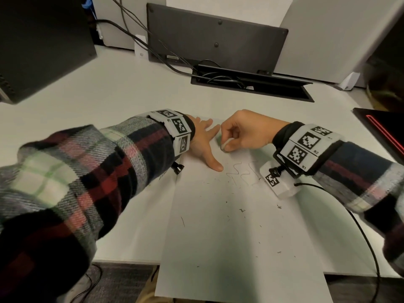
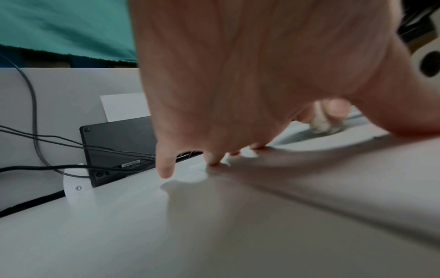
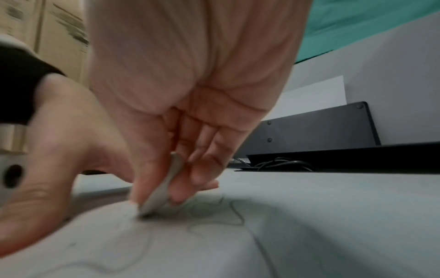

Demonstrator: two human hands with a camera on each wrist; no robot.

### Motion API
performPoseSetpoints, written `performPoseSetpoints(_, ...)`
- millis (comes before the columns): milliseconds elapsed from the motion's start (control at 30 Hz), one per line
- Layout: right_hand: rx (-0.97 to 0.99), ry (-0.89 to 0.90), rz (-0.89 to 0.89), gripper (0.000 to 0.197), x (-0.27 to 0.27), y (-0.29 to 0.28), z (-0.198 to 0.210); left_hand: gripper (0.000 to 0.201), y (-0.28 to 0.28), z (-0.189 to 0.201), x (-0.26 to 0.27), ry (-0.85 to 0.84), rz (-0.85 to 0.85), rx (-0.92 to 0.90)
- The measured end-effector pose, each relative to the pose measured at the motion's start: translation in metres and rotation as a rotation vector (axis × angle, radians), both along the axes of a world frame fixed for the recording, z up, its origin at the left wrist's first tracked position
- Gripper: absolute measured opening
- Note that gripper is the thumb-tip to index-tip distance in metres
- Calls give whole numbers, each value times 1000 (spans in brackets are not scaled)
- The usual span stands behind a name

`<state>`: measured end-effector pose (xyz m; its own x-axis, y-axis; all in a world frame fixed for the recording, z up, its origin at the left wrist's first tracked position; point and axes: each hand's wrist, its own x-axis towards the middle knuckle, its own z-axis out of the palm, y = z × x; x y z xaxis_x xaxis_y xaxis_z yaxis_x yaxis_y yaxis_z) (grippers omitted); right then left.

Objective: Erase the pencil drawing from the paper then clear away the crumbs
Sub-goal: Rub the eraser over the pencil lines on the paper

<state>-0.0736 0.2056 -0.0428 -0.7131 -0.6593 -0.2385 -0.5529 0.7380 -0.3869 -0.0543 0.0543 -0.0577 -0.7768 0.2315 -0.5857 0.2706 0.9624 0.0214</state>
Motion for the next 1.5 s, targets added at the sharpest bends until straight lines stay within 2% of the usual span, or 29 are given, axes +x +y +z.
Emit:
performPoseSetpoints(67, -6, -137, 35, 9, 9, 1, -1, 116, 0, 0, 1, -15, 16, 15)
performPoseSetpoints(133, -12, -183, 46, 8, 11, 1, 0, 116, 1, 1, 2, -16, 15, 14)
performPoseSetpoints(267, -120, 37, -92, 11, -11, 4, 4, 117, -1, 4, 3, -6, -16, 11)
performPoseSetpoints(333, -81, 56, -96, 16, -16, 6, 4, 119, -5, 7, 2, -13, -25, 13)
performPoseSetpoints(533, -116, -105, -76, 10, -13, 0, -1, 119, -9, 7, 0, -26, -30, 29)
performPoseSetpoints(667, -96, -272, -4, 11, -3, 2, 0, 117, -6, 5, 1, -13, -31, 16)
performPoseSetpoints(833, -67, -15, -29, 9, -14, 2, -2, 117, -6, 6, 1, -9, -50, -13)
performPoseSetpoints(967, -40, -165, 9, 7, -2, 1, 1, 117, -6, 6, 0, -20, -37, -15)
performPoseSetpoints(1033, -17, -135, 24, 6, -3, 1, 0, 117, -5, 7, 1, -16, -35, -16)
performPoseSetpoints(1133, -16, 17, -8, 7, -13, 1, -3, 117, -4, 8, 1, -5, -40, -28)
performPoseSetpoints(1200, -33, -6, -27, 6, -12, 3, -4, 118, -4, 7, 0, -4, -37, -28)
performPoseSetpoints(1300, -53, -154, 1, 7, -3, 7, -4, 118, -3, 7, -1, -6, -36, -31)
performPoseSetpoints(1433, -20, 16, -11, 6, -15, 4, -2, 117, -3, 8, 1, -2, -41, -34)
performPoseSetpoints(1500, -26, -12, -27, 5, -14, 5, -2, 118, -3, 8, 0, -4, -35, -25)
